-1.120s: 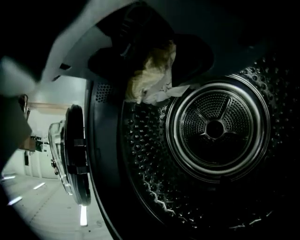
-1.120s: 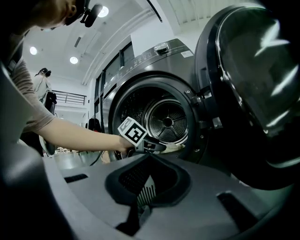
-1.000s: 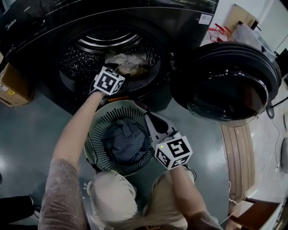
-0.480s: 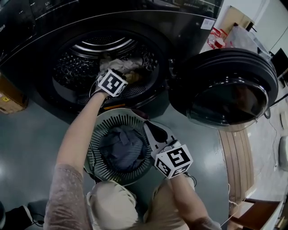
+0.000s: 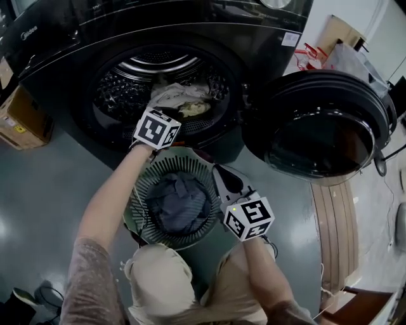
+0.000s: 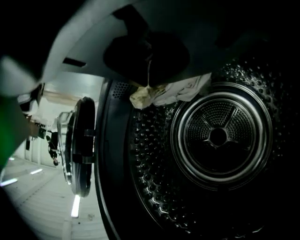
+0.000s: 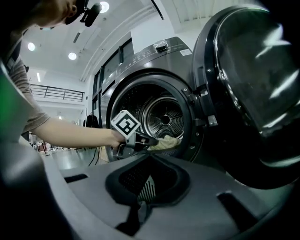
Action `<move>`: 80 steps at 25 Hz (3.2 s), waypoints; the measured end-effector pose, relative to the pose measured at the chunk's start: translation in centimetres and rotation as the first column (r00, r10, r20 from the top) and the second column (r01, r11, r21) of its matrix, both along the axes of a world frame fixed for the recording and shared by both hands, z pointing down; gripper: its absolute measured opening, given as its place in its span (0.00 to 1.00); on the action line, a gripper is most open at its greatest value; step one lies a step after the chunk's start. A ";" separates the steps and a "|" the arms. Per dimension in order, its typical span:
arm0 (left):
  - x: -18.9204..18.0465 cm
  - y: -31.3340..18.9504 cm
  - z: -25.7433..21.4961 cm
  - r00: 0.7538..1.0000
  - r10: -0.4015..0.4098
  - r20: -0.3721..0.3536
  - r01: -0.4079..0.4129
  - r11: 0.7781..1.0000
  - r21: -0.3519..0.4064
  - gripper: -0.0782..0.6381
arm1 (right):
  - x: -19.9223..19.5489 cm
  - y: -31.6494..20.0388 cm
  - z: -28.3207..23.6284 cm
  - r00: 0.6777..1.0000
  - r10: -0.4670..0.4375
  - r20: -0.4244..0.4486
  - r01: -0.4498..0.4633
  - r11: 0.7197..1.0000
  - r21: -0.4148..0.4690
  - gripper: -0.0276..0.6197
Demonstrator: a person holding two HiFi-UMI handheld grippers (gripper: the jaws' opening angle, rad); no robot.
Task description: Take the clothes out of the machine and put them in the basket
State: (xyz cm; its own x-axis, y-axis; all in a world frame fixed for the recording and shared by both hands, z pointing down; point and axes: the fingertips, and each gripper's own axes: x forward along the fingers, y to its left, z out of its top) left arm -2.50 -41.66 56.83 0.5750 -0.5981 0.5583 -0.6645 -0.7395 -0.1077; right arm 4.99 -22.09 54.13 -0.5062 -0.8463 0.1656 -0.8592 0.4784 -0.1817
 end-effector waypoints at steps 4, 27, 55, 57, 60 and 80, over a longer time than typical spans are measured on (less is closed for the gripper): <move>-1.5 4.0 -1.9 0.995 -0.039 -0.091 0.038 0.999 -0.012 0.12 | 0.2 0.2 -0.2 1.000 -0.003 0.011 0.003 1.000 0.004 0.04; -1.2 26.4 -7.7 0.962 0.128 -0.242 -0.166 0.976 -0.142 0.12 | 0.2 1.5 -1.5 0.994 -0.049 0.097 0.047 0.999 0.021 0.04; -4.0 2.0 0.2 0.985 -0.171 0.014 0.171 0.985 -0.024 0.72 | 2.1 1.8 -1.8 0.999 0.007 0.049 -0.009 1.000 0.029 0.04; -3.8 1.3 1.7 0.986 -0.162 0.047 0.164 0.985 -0.058 0.72 | 2.3 1.7 -1.7 0.999 0.014 0.050 -0.015 1.000 0.027 0.04; -3.5 0.6 3.3 0.987 -0.154 0.037 0.157 0.980 -0.118 0.72 | 2.4 1.5 -1.6 0.999 0.018 0.047 -0.019 0.999 0.027 0.04; -2.0 13.4 -0.9 0.999 0.047 -0.006 -0.048 0.984 -0.171 0.20 | 2.3 1.1 -1.2 0.997 0.007 0.077 -0.009 1.000 0.029 0.04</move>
State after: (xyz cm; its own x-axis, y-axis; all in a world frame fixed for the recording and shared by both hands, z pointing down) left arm -4.48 -28.27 55.91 0.6018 -0.4662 0.6484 -0.6285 -0.7775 0.0243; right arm 7.28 -21.02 52.93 -0.5100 -0.8542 0.1014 -0.8469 0.4780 -0.2329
